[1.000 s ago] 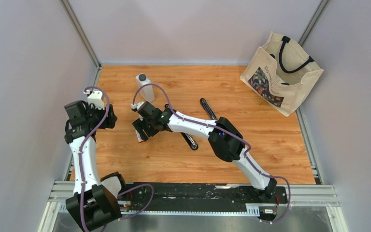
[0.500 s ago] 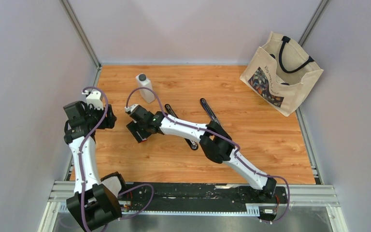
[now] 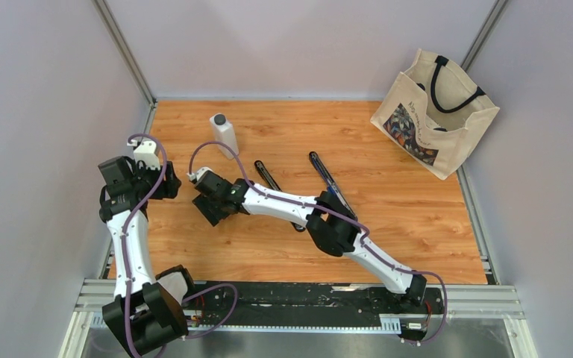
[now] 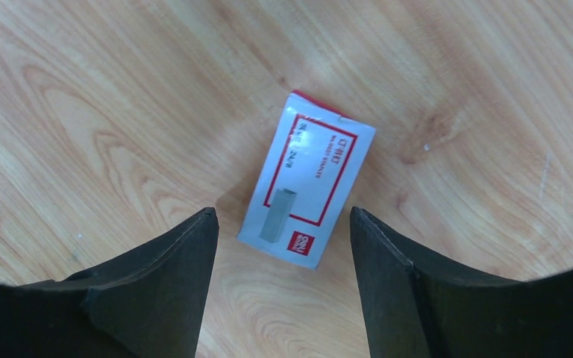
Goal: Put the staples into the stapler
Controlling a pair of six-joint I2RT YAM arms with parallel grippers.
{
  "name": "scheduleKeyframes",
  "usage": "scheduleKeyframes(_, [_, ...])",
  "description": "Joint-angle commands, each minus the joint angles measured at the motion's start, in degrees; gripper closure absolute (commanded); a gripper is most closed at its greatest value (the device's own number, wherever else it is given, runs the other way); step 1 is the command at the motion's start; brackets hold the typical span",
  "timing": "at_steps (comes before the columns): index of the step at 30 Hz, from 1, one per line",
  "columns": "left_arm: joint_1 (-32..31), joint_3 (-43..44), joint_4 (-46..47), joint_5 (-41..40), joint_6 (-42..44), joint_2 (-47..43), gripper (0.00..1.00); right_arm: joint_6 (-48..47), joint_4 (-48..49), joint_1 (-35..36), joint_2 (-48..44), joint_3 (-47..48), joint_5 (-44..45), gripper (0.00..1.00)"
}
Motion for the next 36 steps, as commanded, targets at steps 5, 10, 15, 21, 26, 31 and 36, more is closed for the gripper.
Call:
scheduleKeyframes(5, [0.68,-0.18,1.61,1.57,-0.75,0.59,0.32,-2.92,-0.01,1.91,-0.01,0.23,4.06,0.37])
scheduleKeyframes(10, [0.76,-0.27,1.52,2.10,-0.75,0.59,0.32,-4.59,1.57,1.91,-0.98,-1.79,7.40,0.41])
scheduleKeyframes(15, [0.68,-0.19,1.43,2.54,-0.93,0.94,0.32,-5.56,2.37,1.83,-1.51,-2.41,9.08,0.41])
scheduleKeyframes(21, [0.76,-0.27,1.35,2.72,-0.84,0.85,0.32,-6.36,2.45,1.21,-1.60,-2.06,10.57,0.41])
scheduleKeyframes(26, [0.76,-0.19,1.43,3.07,-0.93,1.03,0.32,-3.55,0.96,-0.72,-3.17,-2.94,7.24,0.40])
scheduleKeyframes(31, [0.76,-0.27,1.52,3.33,-1.01,1.12,0.32,0.75,-0.27,-1.25,-4.23,-2.77,2.76,0.34])
scheduleKeyframes(36, [0.76,-0.27,1.52,3.24,-0.93,1.29,0.32,3.75,-2.20,-1.16,-2.83,0.48,0.29,0.34])
